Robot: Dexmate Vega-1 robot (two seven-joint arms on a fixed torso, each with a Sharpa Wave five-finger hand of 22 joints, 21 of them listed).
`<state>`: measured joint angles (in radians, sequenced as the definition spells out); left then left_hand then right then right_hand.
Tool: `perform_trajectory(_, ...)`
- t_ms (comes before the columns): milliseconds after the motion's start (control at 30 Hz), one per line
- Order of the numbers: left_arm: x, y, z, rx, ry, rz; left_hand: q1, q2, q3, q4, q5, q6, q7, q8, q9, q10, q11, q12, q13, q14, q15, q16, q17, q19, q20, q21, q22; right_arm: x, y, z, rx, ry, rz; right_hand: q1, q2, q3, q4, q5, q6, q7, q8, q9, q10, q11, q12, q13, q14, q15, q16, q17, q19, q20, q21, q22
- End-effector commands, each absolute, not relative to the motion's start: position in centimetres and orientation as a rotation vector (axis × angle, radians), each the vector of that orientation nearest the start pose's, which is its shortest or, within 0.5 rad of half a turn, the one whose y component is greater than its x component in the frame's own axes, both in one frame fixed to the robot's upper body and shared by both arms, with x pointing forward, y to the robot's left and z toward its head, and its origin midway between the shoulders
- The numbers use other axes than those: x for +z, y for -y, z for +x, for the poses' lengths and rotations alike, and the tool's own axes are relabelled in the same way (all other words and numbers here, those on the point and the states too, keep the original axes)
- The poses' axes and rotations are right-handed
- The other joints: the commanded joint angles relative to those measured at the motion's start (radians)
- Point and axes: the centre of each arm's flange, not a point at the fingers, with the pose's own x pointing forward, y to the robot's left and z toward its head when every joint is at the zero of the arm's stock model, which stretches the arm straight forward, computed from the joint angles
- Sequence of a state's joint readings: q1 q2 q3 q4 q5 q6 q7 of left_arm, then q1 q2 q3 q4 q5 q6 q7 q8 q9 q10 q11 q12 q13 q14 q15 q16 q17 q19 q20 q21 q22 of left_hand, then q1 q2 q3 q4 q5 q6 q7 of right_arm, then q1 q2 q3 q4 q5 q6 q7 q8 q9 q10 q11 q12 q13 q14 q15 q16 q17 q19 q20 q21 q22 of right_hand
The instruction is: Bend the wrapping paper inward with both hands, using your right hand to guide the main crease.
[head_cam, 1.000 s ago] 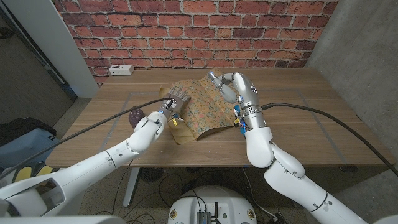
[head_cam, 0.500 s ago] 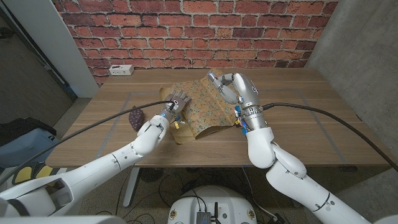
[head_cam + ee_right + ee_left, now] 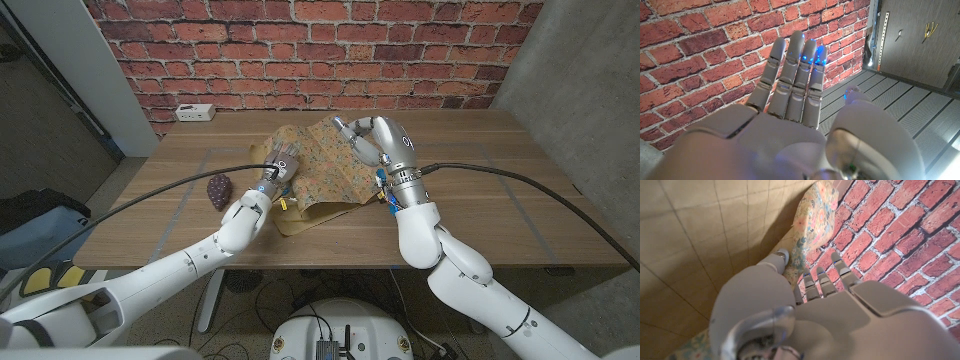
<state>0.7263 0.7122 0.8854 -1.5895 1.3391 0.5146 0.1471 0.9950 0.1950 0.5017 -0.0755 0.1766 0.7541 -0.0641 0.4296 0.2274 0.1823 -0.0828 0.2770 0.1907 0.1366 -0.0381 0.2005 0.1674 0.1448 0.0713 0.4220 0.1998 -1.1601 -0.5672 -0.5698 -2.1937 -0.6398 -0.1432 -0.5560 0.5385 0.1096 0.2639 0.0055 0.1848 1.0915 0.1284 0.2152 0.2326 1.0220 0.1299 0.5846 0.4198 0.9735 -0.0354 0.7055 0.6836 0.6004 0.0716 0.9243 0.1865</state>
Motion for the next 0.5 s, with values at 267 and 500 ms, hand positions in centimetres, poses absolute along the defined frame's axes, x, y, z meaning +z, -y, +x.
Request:
perform_trajectory(267, -2.9, -19.9, 59.3, 0.682, 0.822, 2.012, -0.001, -0.001, 0.007, 0.004, -0.002, 0.022, 0.004, 0.019, 0.021, 0.06, -0.011, 0.005, 0.004, 0.062, -0.072, 0.013, 0.006, 0.025, -0.002, 0.015, 0.004, 0.5, 9.9, 43.5, -0.183, 1.155, -0.811, -0.012, -0.001, 0.011, -0.007, -0.002, 0.008, -0.002, 0.001, 0.003, 0.013, 0.0, 0.002, 0.004, 0.009, 0.002, -0.001, 0.003, 0.003, -0.003, -0.001, 0.0)
perform_trajectory(500, -2.3, -20.4, 58.4, 0.71, 0.809, 2.029, -0.004, 0.0, 0.013, 0.009, 0.0, 0.025, 0.009, 0.025, 0.028, 0.067, -0.012, 0.003, 0.005, 0.067, -0.075, 0.01, 0.007, 0.025, -0.003, 0.017, 0.004, 0.6, 9.9, 43.9, -0.179, 1.135, -0.813, -0.015, -0.001, 0.014, -0.01, -0.002, 0.005, -0.001, -0.001, 0.003, 0.01, 0.0, 0.002, 0.006, 0.009, 0.003, -0.001, 0.004, 0.004, -0.003, -0.002, 0.0)
